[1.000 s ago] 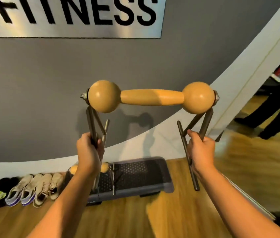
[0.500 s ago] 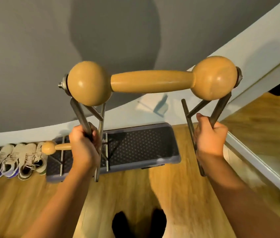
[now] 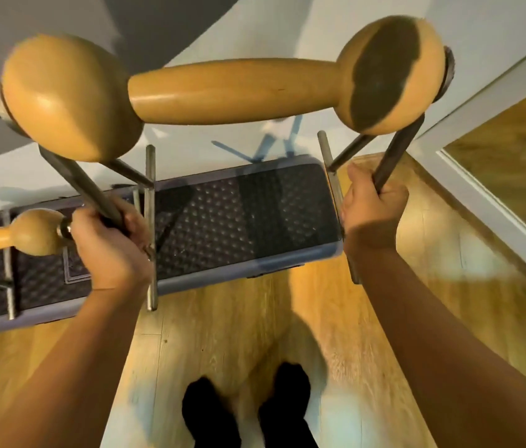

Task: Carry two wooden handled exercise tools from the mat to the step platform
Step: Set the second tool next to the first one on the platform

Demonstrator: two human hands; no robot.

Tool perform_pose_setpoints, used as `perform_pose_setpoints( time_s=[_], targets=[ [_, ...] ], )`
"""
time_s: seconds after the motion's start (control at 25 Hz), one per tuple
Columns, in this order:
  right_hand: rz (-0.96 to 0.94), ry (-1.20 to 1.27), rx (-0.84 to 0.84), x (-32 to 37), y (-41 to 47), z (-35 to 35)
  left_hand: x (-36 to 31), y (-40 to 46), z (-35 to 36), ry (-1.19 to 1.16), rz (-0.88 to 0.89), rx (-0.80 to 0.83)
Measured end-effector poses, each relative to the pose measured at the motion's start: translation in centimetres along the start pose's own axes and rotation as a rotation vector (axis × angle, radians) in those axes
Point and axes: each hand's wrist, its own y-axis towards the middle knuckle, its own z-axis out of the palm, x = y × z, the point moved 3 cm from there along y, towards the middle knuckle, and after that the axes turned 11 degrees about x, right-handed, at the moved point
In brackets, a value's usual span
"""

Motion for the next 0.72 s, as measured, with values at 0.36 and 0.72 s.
perform_pose_setpoints(
  time_s=[0.36,0.72],
  targets=[
    [-0.085,-0.024,0.182,-14.7,6.3,2.4,13.3,5.0,-5.0,-0.003,-0.029,-0.004],
    [-0.124,-0.047,0.220,-19.3,8.8,5.2,18.1,8.7,-8.2,-0.010,-0.033,-0.025]
  ],
)
